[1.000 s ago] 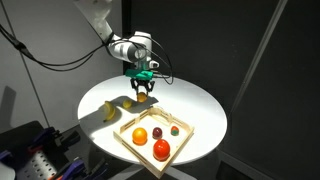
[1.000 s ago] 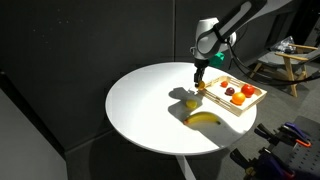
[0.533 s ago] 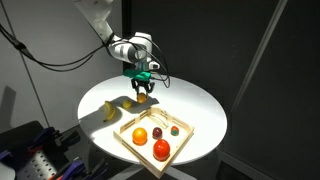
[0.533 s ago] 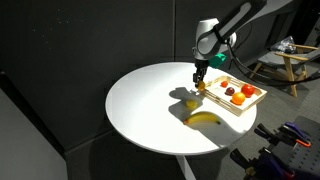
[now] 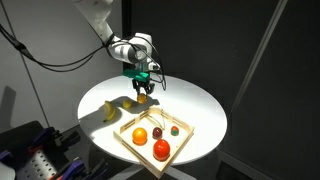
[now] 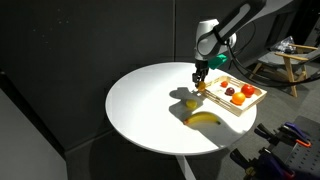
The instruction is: Remove the small yellow plastic fruit from the crate and put it on the table
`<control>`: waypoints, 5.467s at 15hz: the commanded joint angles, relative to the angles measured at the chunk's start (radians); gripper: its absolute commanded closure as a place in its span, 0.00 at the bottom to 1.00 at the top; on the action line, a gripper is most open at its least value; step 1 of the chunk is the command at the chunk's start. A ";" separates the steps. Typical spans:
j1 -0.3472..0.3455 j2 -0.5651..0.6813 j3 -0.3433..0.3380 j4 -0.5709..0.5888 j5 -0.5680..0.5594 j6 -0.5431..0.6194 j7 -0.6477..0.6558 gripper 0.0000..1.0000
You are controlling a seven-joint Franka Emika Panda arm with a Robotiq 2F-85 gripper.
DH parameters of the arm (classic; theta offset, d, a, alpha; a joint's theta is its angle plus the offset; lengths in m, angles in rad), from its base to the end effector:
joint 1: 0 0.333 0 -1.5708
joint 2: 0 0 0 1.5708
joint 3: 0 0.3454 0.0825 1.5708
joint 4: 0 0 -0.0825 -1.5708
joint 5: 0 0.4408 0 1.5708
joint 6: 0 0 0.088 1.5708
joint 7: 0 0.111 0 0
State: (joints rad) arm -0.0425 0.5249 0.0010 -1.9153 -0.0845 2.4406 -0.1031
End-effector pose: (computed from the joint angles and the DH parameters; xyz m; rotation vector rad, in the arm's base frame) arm 0.6794 -0.0286 0.1961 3.0816 0.1945 -0.0054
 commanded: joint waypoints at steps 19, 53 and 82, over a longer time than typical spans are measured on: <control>0.034 -0.021 0.022 -0.013 -0.004 0.013 -0.008 0.63; 0.097 -0.147 0.090 -0.362 -0.022 0.313 -0.077 0.02; 0.096 -0.444 0.064 -0.393 0.031 -0.068 0.048 0.00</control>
State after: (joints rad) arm 0.0523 0.1475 0.0839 -2.2745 -0.0468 2.4076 -0.1340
